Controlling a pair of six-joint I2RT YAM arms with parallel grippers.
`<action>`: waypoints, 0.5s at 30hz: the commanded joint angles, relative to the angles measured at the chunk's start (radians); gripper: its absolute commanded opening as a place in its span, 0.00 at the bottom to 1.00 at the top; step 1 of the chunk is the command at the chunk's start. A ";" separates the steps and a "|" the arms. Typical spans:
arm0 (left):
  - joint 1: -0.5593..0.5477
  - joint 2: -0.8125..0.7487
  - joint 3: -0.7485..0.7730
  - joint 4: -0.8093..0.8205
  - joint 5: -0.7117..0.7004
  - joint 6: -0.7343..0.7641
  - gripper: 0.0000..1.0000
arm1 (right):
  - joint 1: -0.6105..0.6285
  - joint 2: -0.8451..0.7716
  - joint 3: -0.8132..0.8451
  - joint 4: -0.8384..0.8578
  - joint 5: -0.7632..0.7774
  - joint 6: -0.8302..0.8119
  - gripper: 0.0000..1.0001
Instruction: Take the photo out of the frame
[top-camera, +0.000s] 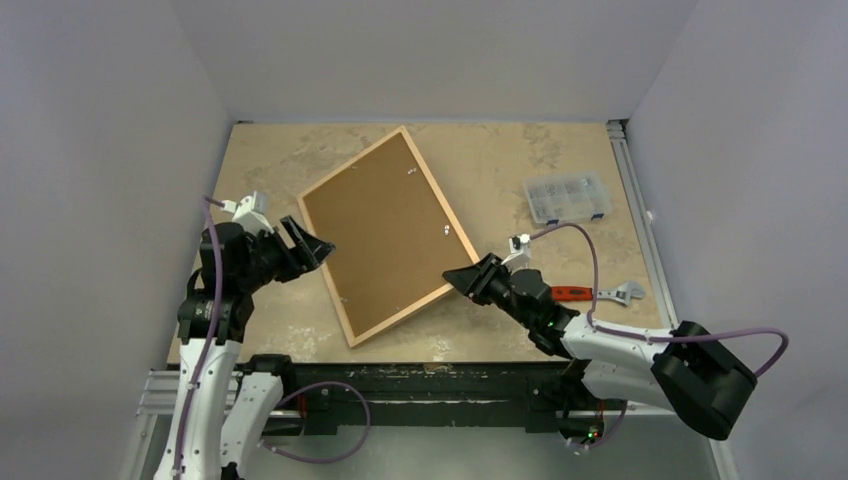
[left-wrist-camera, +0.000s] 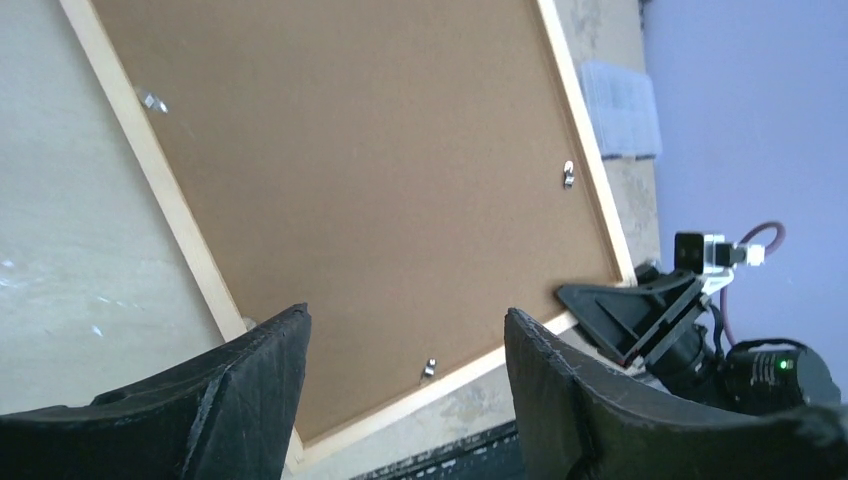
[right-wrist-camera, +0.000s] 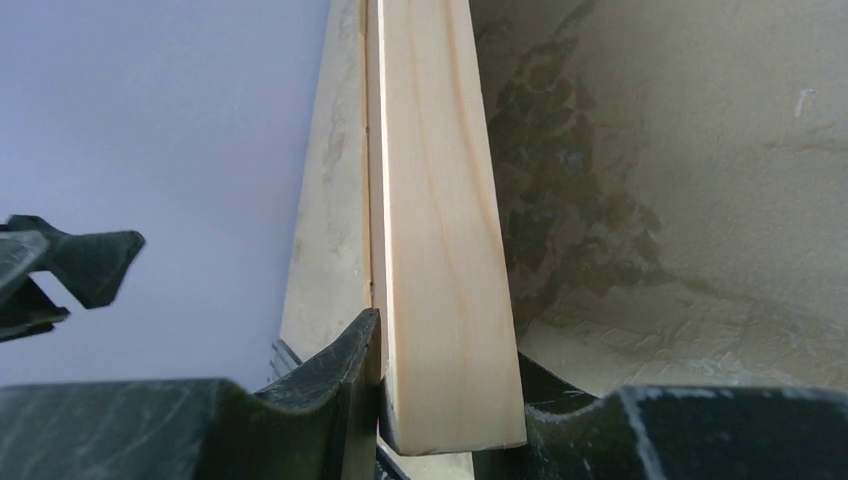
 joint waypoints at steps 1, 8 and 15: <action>-0.046 0.036 -0.093 0.056 0.095 -0.037 0.69 | -0.043 0.067 -0.056 -0.167 0.086 -0.134 0.00; -0.151 0.106 -0.196 0.080 0.044 -0.087 0.70 | -0.068 0.140 -0.072 -0.173 0.066 -0.105 0.00; -0.170 0.123 -0.254 0.080 -0.056 -0.144 0.70 | -0.085 0.186 -0.099 -0.148 0.056 -0.068 0.04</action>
